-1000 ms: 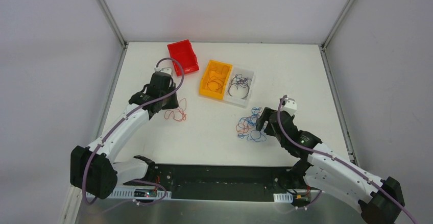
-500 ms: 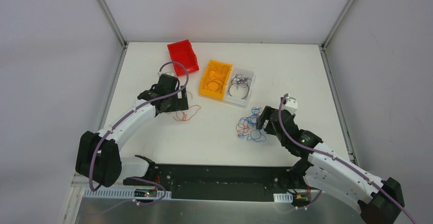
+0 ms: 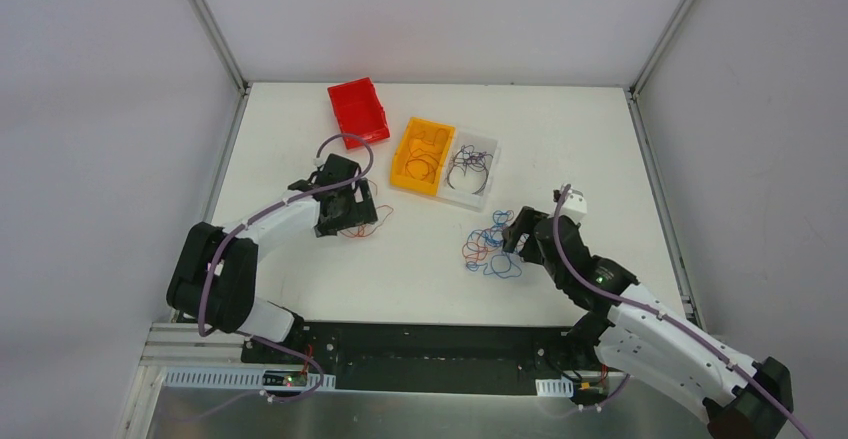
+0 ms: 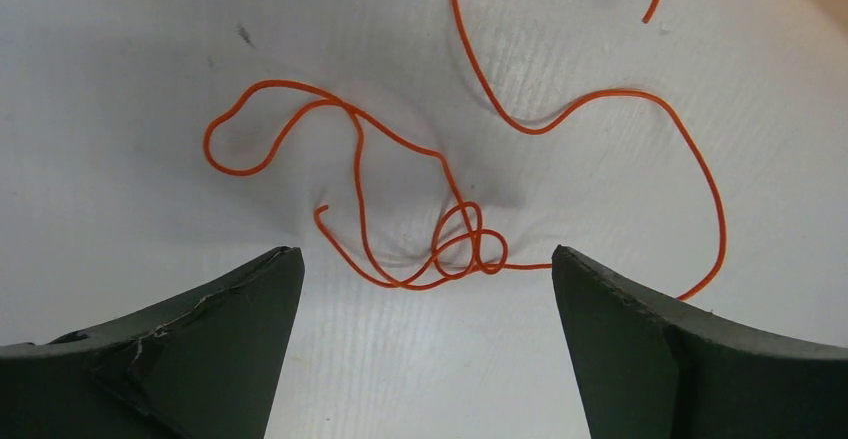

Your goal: Untangle the cables

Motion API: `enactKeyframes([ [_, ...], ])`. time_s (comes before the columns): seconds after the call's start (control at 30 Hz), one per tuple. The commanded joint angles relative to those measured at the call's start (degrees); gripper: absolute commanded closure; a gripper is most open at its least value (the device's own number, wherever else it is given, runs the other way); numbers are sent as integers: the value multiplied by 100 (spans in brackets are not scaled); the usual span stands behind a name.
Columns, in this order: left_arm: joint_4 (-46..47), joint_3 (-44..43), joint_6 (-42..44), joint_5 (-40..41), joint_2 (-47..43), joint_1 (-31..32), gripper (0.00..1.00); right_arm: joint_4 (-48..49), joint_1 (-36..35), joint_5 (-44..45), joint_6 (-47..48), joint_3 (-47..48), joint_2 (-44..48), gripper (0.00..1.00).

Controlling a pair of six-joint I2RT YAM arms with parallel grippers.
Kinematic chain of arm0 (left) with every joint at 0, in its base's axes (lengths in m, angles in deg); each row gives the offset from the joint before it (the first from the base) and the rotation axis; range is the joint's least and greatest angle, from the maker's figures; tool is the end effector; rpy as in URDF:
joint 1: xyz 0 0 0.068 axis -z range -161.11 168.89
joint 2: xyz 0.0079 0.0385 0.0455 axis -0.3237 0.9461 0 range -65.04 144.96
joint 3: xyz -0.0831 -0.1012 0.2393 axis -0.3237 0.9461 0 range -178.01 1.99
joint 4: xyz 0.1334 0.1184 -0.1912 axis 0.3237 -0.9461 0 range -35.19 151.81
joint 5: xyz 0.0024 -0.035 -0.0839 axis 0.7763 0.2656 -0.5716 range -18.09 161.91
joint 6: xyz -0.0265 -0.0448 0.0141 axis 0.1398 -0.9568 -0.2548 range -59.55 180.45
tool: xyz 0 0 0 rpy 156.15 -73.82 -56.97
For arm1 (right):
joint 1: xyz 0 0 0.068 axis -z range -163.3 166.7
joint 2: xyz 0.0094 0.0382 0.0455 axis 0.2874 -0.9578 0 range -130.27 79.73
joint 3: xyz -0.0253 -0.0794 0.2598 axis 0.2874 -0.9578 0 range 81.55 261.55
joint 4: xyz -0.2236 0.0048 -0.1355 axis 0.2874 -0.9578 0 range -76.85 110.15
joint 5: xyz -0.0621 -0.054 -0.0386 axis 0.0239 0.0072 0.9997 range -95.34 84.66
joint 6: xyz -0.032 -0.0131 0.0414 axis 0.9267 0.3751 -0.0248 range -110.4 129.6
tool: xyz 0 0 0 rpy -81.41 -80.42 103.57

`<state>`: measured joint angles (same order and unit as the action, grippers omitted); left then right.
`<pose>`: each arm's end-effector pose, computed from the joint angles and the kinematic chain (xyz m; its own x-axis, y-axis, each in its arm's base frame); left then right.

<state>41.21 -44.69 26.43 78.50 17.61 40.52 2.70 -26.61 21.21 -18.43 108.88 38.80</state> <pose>0.2617 -0.0994 0.1887 -0.8150 -0.2747 -0.5102 -0.1793 0.9568 -0.2289 0.1298 0.1006 0.2326 -0.4888 0.1171 -0.8645 -0.1193 0.9727 0.1992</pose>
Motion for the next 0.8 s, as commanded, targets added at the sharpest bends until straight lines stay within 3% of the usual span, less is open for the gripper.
enactKeyframes([
  [0.0,718,88,-258,-583,148,-91,1,-145,33,21,8,138,259,20],
  [0.2,1012,21,-377,-958,581,-115,1,-308,41,87,37,121,522,20],
  [0.77,1638,188,-1217,-1285,537,-264,1,-321,59,-16,89,255,357,21],
])
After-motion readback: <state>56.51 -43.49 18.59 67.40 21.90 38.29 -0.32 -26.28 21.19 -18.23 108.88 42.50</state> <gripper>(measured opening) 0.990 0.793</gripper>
